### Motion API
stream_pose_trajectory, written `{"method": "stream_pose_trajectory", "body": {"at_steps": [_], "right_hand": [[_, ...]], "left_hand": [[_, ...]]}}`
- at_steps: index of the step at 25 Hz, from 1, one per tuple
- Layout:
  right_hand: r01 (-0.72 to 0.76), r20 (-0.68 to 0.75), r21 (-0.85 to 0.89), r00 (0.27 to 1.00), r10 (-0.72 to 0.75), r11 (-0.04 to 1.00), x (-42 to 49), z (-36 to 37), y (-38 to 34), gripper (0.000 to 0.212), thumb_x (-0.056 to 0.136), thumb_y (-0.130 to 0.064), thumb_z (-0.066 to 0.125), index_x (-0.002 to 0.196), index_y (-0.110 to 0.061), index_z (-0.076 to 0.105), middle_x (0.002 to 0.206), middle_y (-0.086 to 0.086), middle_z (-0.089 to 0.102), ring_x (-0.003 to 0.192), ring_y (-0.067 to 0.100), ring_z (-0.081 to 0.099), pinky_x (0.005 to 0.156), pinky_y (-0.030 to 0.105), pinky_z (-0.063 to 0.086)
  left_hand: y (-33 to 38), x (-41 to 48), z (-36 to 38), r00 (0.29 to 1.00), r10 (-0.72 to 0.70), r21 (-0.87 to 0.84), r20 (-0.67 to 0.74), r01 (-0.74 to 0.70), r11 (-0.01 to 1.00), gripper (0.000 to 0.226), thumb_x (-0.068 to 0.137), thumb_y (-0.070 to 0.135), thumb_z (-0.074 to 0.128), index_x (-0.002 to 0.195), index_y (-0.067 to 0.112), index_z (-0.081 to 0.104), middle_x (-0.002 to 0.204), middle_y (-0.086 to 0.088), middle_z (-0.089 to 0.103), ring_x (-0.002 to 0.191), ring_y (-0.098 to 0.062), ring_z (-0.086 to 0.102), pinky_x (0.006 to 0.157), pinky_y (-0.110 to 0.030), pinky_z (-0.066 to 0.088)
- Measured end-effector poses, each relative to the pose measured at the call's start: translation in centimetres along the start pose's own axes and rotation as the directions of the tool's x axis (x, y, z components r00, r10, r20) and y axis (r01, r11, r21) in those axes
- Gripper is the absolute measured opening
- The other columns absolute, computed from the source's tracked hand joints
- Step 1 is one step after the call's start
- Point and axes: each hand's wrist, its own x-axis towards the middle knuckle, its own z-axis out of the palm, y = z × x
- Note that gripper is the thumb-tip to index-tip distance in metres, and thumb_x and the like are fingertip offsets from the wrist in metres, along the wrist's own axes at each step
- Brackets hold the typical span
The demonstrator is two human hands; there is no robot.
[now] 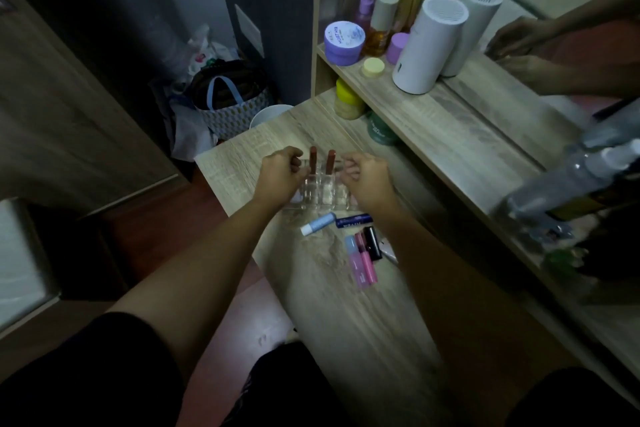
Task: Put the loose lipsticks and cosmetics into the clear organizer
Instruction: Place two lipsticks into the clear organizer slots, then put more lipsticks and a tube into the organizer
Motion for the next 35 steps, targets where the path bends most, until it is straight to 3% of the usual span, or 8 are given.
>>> {"method": "stream_pose_trajectory", "body": {"at_steps": [5, 10, 14, 20, 28, 30, 33, 35], "right_hand": [[0.015, -0.023, -0.023, 1.0, -0.015, 1.0, -4.5, -2.3, 2.5, 0.027, 0.087, -0.007, 0.062, 0.114, -0.006, 0.063, 0.109, 0.013, 0.067, 0.083, 0.008, 0.058, 0.077, 0.019, 0.049], [-0.124, -0.115, -0.122, 0.987, 0.11, 0.985, -10.0, -3.7, 7.5, 0.02, 0.09, -0.003, 0.054, 0.106, -0.001, 0.066, 0.104, 0.018, 0.069, 0.091, 0.027, 0.065, 0.079, 0.03, 0.049], [-0.209, -0.088, -0.155, 0.976, 0.197, 0.966, -12.0, -4.6, 10.2, 0.027, 0.091, -0.002, 0.049, 0.114, -0.004, 0.063, 0.114, 0.015, 0.064, 0.102, 0.027, 0.061, 0.084, 0.024, 0.043], [-0.125, 0.036, -0.296, 0.989, 0.141, 0.947, -9.6, -4.0, 10.2, 0.023, 0.091, -0.005, 0.052, 0.111, -0.006, 0.064, 0.108, 0.017, 0.064, 0.098, 0.031, 0.062, 0.085, 0.032, 0.049], [-0.128, 0.052, -0.331, 0.987, 0.154, 0.935, -9.1, -3.5, 10.5, 0.023, 0.085, -0.007, 0.059, 0.107, -0.011, 0.065, 0.104, 0.014, 0.064, 0.094, 0.03, 0.063, 0.082, 0.032, 0.051], [-0.154, 0.015, -0.209, 0.987, 0.16, 0.966, -9.6, -4.1, 10.4, 0.028, 0.085, -0.007, 0.059, 0.112, -0.016, 0.064, 0.099, 0.006, 0.064, 0.088, 0.023, 0.063, 0.08, 0.03, 0.051], [-0.223, 0.062, 0.265, 0.975, 0.214, 0.938, -10.0, -5.5, 8.3, 0.034, 0.088, -0.01, 0.06, 0.121, -0.017, 0.058, 0.086, -0.012, 0.061, 0.077, 0.008, 0.061, 0.067, 0.023, 0.055], [-0.265, 0.139, 0.471, 0.964, 0.226, 0.841, -9.7, -6.0, 6.3, 0.024, 0.089, -0.014, 0.059, 0.112, -0.021, 0.059, 0.091, -0.004, 0.064, 0.082, 0.023, 0.066, 0.069, 0.033, 0.058]], "left_hand": [[0.3, -5.9, 2.3, 0.995, -0.064, -0.114, -0.081, 0.055, 0.992, 0.014, 0.087, 0.011, 0.062, 0.094, 0.0, 0.066, 0.089, -0.019, 0.071, 0.081, -0.026, 0.066, 0.074, -0.027, 0.049], [1.4, -11.8, 6.8, 0.977, 0.124, 0.002, 0.172, -0.126, 0.992, 0.015, 0.088, 0.013, 0.059, 0.097, 0.005, 0.069, 0.094, -0.017, 0.067, 0.082, -0.027, 0.063, 0.076, -0.031, 0.047], [1.3, -14.5, 9.2, 0.949, 0.105, 0.072, 0.297, -0.132, 0.989, 0.025, 0.09, 0.025, 0.057, 0.11, 0.012, 0.065, 0.105, -0.014, 0.053, 0.089, -0.023, 0.054, 0.079, -0.026, 0.039], [1.1, -14.8, 9.7, 0.971, -0.001, 0.073, 0.238, -0.017, 0.997, 0.025, 0.089, 0.022, 0.06, 0.108, 0.007, 0.062, 0.106, -0.017, 0.048, 0.084, -0.017, 0.043, 0.078, -0.024, 0.036], [2.3, -13.0, 9.4, 0.929, -0.303, -0.024, 0.211, 0.315, 0.949, 0.038, 0.076, 0.007, 0.069, 0.108, 0.002, 0.047, 0.091, -0.012, 0.06, 0.091, -0.031, 0.062, 0.068, -0.031, 0.043], [2.2, -12.8, 8.5, 0.917, -0.328, -0.125, 0.228, 0.361, 0.924, 0.046, 0.075, 0.01, 0.071, 0.114, 0.004, 0.047, 0.092, -0.007, 0.058, 0.089, -0.027, 0.061, 0.069, -0.031, 0.044], [2.6, -11.5, 6.1, 0.921, -0.318, -0.32, 0.225, 0.378, 0.869, 0.038, 0.078, 0.012, 0.07, 0.115, 0.01, 0.057, 0.092, -0.008, 0.06, 0.084, -0.023, 0.06, 0.078, -0.039, 0.055], [2.9, -10.2, 4.3, 0.929, -0.31, -0.457, 0.203, 0.37, 0.809, 0.018, 0.081, 0.01, 0.066, 0.098, 0.012, 0.062, 0.089, -0.011, 0.062, 0.086, -0.027, 0.062, 0.086, -0.048, 0.057]]}}
